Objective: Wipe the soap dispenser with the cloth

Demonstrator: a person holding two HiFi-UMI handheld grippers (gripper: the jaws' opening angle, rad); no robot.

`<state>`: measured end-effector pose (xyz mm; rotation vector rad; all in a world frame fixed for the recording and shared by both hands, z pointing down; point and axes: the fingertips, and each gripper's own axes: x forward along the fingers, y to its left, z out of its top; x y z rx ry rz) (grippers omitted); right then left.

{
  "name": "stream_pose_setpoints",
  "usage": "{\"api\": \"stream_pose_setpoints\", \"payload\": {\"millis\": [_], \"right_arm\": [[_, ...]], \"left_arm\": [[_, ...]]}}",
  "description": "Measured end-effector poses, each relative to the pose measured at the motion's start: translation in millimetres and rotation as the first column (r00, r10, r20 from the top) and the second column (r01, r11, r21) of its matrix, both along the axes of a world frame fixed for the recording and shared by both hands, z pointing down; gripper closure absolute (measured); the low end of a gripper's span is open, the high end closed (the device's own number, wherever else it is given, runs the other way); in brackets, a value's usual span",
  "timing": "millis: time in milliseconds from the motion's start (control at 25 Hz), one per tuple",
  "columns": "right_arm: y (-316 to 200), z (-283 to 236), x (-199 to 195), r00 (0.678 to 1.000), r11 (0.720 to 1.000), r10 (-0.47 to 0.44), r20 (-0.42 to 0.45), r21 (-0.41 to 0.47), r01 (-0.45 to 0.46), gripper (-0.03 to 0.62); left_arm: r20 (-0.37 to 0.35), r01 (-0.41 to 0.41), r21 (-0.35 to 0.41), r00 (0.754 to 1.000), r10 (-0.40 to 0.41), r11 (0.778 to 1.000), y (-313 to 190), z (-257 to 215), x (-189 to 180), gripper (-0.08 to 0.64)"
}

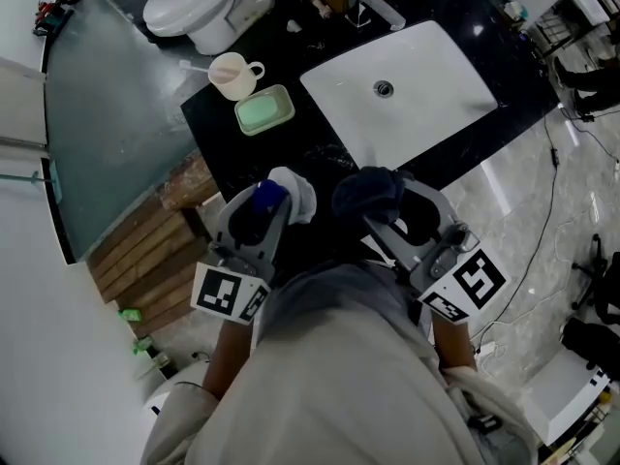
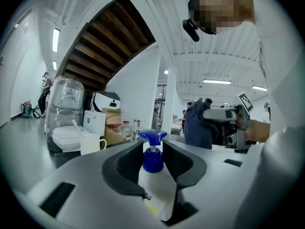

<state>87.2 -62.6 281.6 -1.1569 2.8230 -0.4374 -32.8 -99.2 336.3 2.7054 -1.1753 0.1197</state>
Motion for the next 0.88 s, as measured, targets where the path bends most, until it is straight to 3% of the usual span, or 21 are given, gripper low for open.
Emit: {"api": "stream_pose_setpoints", "payload": {"millis": [520, 880], "right_arm": [[-40.0, 9.5, -37.4, 0.996, 0.994, -0.092, -0.010, -0.065, 0.091, 0.443], [-49.7, 17.6, -84.1, 0.947, 0.958, -0.286, -0.149, -0.060, 0.280, 0.443]], "left_arm": [[-0.092, 0.031, -0.046, 0.995, -0.035, 0.998, -6.9, 2.5, -32.1, 0.433], [-0.096, 0.025, -0.041, 0.995, -0.029, 0.999, -4.5, 5.0, -44.9, 0.433]]}}
